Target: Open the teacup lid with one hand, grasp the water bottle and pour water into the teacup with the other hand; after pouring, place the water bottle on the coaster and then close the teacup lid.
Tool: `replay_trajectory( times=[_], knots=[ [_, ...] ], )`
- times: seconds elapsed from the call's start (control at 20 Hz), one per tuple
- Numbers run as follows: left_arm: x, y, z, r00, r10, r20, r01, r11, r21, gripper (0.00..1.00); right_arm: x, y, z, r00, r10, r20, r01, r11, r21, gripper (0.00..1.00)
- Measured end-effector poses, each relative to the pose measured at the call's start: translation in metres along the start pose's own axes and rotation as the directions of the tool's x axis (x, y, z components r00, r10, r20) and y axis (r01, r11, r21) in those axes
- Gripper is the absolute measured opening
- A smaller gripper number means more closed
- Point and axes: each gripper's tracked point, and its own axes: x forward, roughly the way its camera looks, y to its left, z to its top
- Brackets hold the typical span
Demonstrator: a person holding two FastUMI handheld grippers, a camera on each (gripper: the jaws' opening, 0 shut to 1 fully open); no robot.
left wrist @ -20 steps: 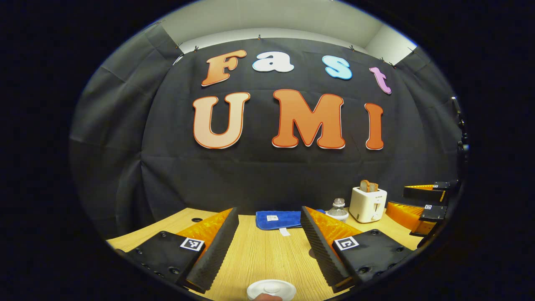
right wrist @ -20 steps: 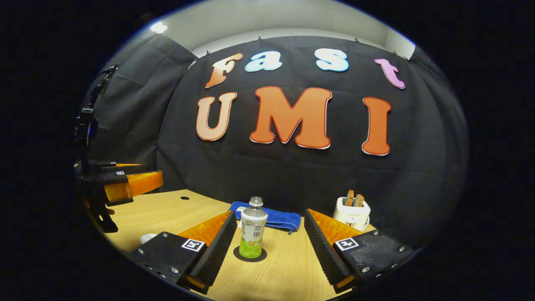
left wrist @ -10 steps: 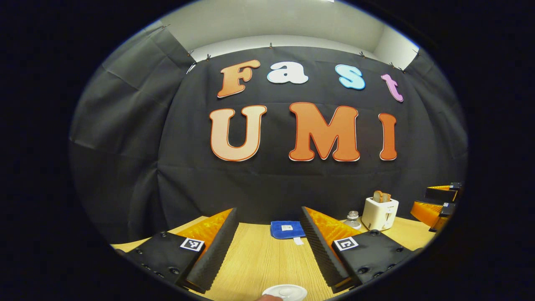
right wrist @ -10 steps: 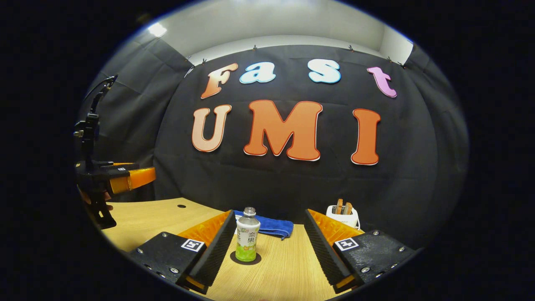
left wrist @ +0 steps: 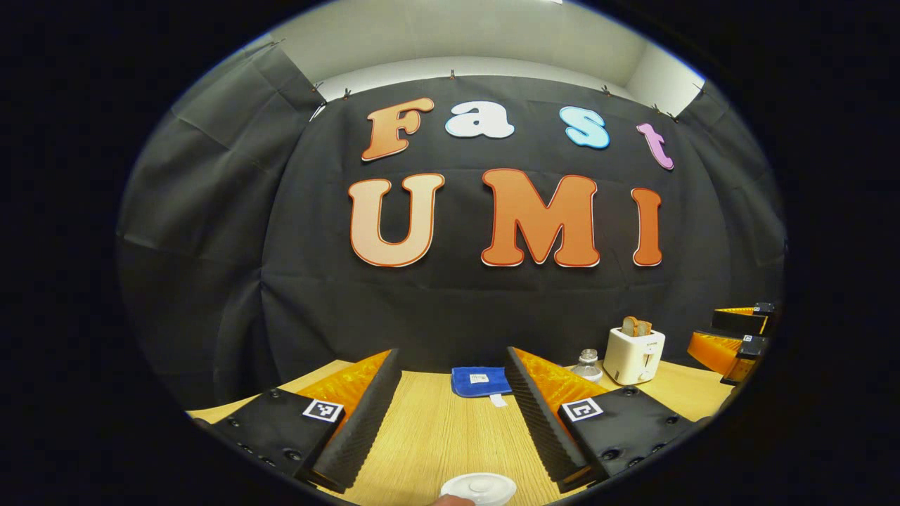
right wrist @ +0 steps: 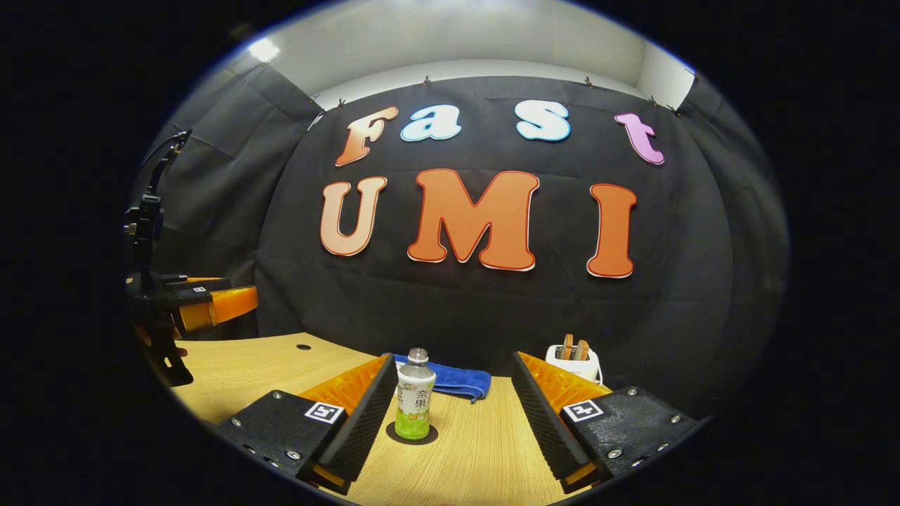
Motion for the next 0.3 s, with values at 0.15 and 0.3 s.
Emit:
replay_trajectory(
  times=[0.15, 0.3],
  knots=[
    [-0.0005, -0.0013, 0.0007, 1.0, -0.001, 0.0, 0.001, 1.0, 0.007, 0.95, 0.0018, -0.0001, -0.0003, 1.0, -0.001, -0.002, 0.001, 1.0, 0.003, 0.97],
    [0.0003, -0.0048, 0.0, 1.0, -0.009, 0.0, 0.009, 1.0, 0.022, 0.97, 0.0037, -0.0021, 0.0017, 1.0, -0.009, 0.0, 0.009, 1.0, 0.005, 1.0]
  ],
)
